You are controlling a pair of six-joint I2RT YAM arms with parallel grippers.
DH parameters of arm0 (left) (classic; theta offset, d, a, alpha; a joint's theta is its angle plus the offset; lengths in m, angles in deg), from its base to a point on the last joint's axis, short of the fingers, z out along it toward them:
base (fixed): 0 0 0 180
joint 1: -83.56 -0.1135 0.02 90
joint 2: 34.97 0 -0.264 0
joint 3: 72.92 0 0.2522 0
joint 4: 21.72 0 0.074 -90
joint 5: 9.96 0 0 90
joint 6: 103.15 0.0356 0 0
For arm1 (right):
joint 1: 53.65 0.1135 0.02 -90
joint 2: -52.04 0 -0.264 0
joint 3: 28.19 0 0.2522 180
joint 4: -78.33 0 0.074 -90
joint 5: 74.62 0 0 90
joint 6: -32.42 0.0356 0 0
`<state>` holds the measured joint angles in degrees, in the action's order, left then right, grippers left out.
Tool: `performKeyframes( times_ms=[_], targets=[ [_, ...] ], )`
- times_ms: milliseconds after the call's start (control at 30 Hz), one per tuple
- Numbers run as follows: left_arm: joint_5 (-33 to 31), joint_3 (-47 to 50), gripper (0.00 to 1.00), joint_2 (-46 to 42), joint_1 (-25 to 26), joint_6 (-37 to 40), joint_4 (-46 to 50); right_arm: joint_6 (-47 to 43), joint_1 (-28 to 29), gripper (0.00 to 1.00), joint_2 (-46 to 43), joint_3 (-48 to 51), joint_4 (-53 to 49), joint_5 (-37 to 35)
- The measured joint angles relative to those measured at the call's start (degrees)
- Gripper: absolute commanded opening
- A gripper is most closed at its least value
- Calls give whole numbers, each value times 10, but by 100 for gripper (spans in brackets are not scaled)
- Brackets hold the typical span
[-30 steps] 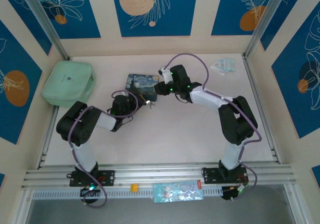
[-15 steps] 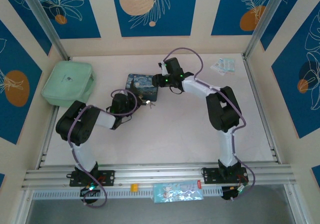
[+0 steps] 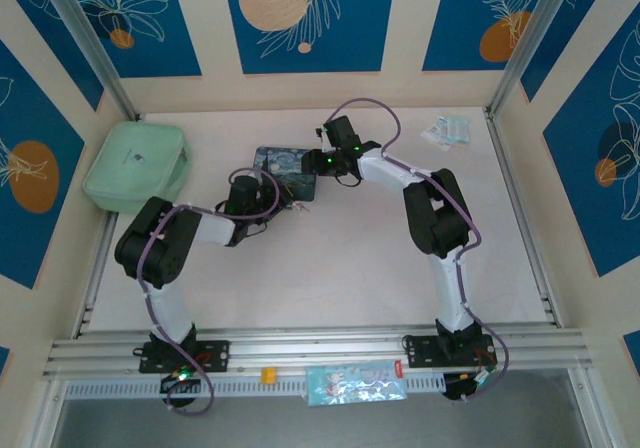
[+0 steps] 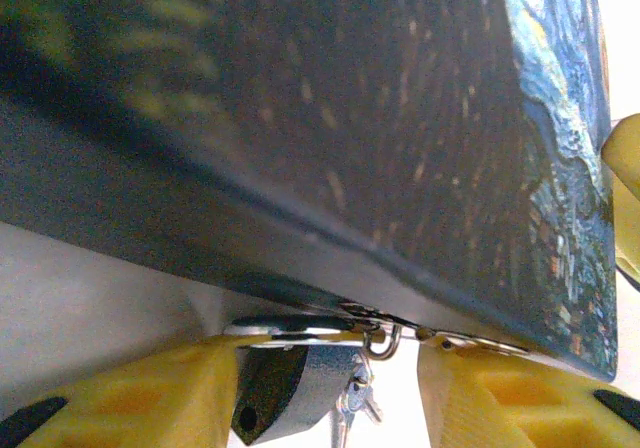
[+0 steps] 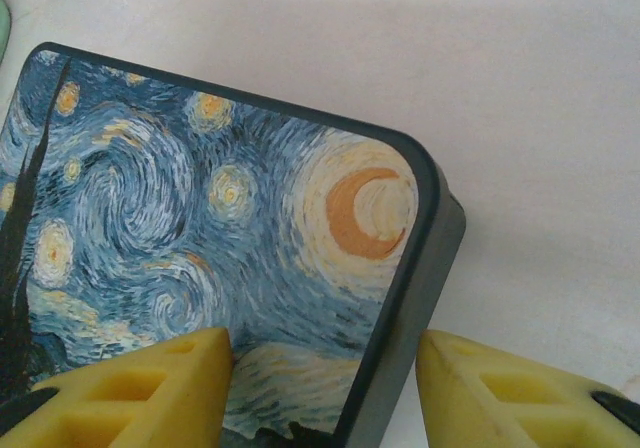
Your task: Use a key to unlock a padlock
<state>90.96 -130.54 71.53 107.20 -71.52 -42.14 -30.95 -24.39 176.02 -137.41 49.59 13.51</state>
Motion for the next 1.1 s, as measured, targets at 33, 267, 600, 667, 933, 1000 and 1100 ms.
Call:
performKeyframes(
  times_ms=[33,267,600,667,933,1000,1100],
  targets=[
    [0,-4,44,4,1,3,1,5,1,51,0,0,-1,0],
    [-12,-11,16,28,7,19,-23,24,3,50,0,0,-1,0],
    [-20,9,0,28,10,20,-59,38,3,49,0,0,-3,0],
    [-23,21,0,19,7,19,-64,39,3,48,0,0,-3,0],
    [-54,88,0,-18,-24,10,-77,41,2,47,0,0,-5,0],
    [-62,91,0,-18,-26,0,-89,41,2,47,0,0,-5,0],
    [-61,92,0,-14,-26,-17,-115,43,2,47,0,0,-5,0]
  ],
)
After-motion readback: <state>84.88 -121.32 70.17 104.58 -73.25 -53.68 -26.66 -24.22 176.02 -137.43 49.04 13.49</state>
